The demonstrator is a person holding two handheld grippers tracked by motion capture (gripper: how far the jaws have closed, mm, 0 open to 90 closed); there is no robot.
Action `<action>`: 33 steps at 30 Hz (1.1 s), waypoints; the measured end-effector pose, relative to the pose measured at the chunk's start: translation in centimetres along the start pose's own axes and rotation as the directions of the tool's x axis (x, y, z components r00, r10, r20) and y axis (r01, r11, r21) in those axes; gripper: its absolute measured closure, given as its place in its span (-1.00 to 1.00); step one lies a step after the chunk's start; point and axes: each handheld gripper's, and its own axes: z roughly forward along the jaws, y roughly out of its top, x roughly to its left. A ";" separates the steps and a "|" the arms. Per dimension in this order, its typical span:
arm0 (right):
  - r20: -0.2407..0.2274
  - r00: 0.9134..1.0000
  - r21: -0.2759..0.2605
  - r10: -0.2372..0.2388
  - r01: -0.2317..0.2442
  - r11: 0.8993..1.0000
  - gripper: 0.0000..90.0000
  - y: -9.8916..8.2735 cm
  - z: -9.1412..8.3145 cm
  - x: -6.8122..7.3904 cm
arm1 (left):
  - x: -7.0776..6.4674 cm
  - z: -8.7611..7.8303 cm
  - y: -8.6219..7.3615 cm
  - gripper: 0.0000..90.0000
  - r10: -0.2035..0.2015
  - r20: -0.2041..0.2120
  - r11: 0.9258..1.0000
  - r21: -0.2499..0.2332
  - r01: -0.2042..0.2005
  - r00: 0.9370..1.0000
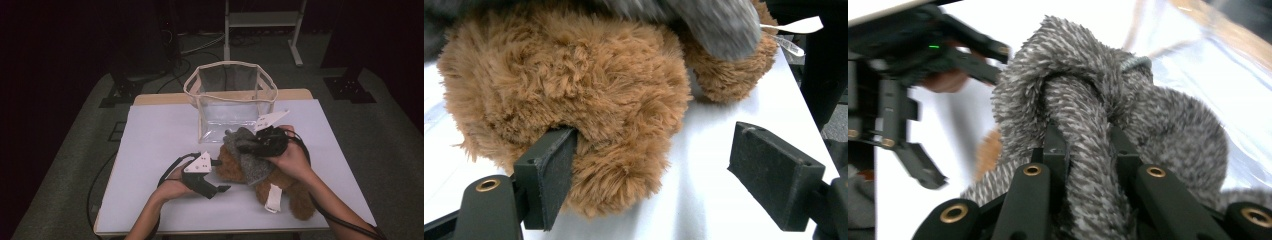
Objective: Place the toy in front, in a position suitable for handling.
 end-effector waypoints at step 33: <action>-0.204 0.975 0.078 0.086 -0.071 0.994 0.68 0.1 1.7 -0.4 | 0.0 -0.4 0.7 -0.94 -0.047 -0.041 0.999 -0.028 0.046 0.998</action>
